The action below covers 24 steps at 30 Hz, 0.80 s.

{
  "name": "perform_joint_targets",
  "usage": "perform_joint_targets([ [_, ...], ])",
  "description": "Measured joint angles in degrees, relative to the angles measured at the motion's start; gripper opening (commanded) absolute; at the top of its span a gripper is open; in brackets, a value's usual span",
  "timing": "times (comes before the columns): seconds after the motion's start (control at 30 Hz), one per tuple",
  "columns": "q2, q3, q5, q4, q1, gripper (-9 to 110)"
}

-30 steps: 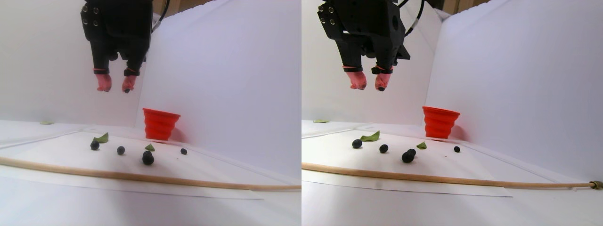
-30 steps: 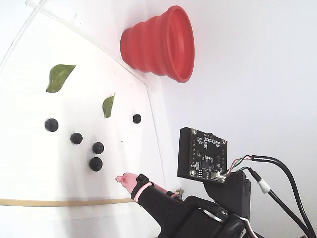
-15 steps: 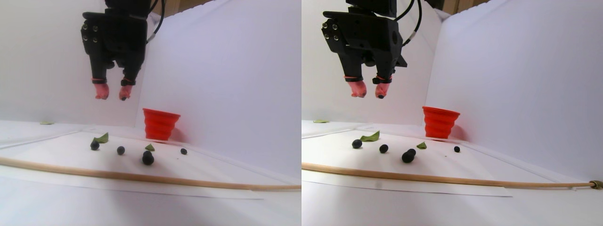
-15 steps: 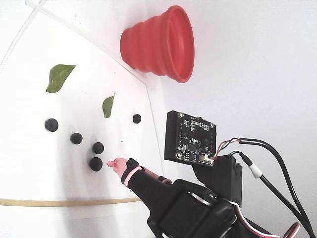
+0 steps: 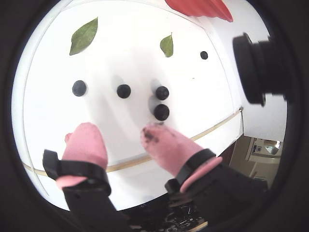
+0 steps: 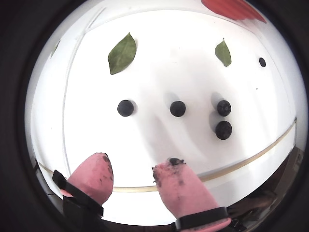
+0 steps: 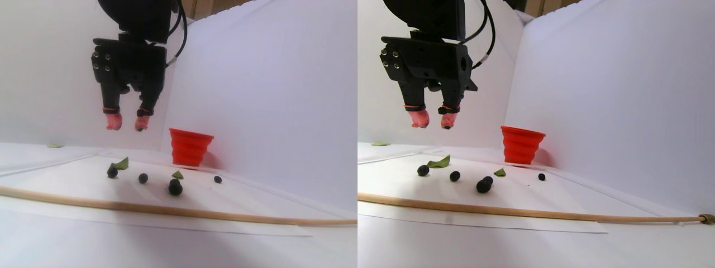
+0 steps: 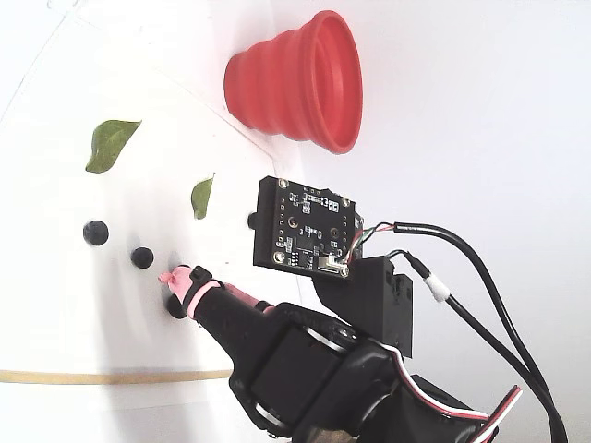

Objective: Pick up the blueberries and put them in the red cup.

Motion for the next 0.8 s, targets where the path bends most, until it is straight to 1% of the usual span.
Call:
perform_joint_targets([
  [0.8, -14.94, -6.15, 2.55, -8.00, -1.85, 18],
])
